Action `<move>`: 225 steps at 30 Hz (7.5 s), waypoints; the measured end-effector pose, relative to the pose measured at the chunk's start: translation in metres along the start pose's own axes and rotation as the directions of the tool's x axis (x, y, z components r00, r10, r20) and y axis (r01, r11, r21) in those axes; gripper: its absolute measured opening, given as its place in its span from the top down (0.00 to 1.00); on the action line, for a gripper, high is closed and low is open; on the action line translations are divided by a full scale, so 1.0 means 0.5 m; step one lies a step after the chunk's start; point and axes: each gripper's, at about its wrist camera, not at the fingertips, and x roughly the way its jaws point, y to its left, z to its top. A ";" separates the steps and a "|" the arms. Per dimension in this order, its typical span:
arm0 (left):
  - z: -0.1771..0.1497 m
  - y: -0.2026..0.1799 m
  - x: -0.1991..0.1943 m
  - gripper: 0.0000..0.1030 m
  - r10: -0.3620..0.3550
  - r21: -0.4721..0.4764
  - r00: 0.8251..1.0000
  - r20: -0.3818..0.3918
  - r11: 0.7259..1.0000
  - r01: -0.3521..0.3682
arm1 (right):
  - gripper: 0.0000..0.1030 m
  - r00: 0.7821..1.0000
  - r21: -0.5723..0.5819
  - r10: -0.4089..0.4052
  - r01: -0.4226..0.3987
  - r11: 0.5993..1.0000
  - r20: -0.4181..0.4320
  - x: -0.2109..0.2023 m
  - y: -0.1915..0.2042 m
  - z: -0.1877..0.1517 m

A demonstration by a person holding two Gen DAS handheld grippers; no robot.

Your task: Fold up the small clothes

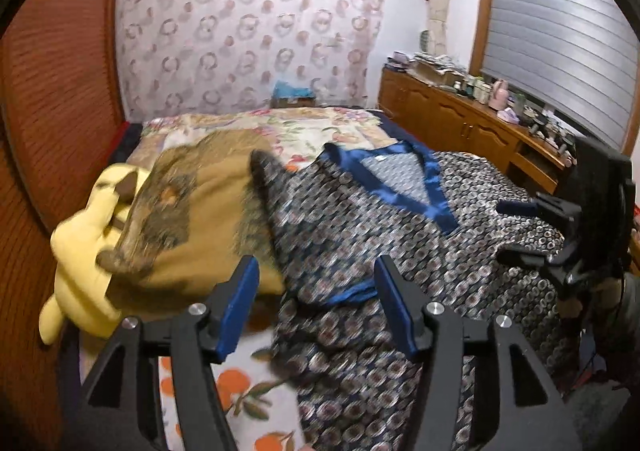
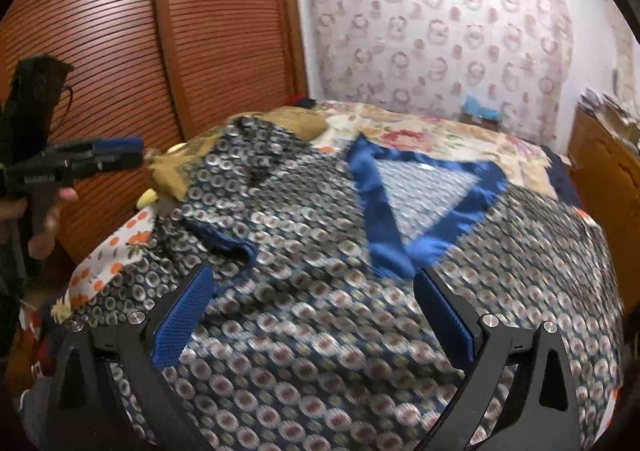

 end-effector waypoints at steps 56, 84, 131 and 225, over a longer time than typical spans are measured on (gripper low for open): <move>-0.116 0.034 0.060 0.35 0.173 -0.004 0.982 -0.078 0.985 -0.174 | 0.48 0.981 0.024 -0.171 0.174 0.984 -0.089 0.030 -0.141 -0.017; 0.000 -0.297 0.192 0.35 -0.083 0.075 0.994 -0.067 0.993 0.088 | 0.48 0.905 0.350 -0.370 0.423 0.836 -0.211 -0.195 -0.512 -0.230; -0.005 -0.349 0.145 0.35 -0.113 0.100 0.994 -0.008 0.989 0.113 | 0.98 0.965 0.064 -0.227 0.237 0.969 -0.130 -0.092 -0.253 -0.142; 0.143 0.004 0.261 0.52 0.157 -0.001 0.981 -0.118 0.987 -0.158 | 0.46 0.915 0.171 -0.316 0.364 0.916 -0.253 0.076 -0.529 -0.070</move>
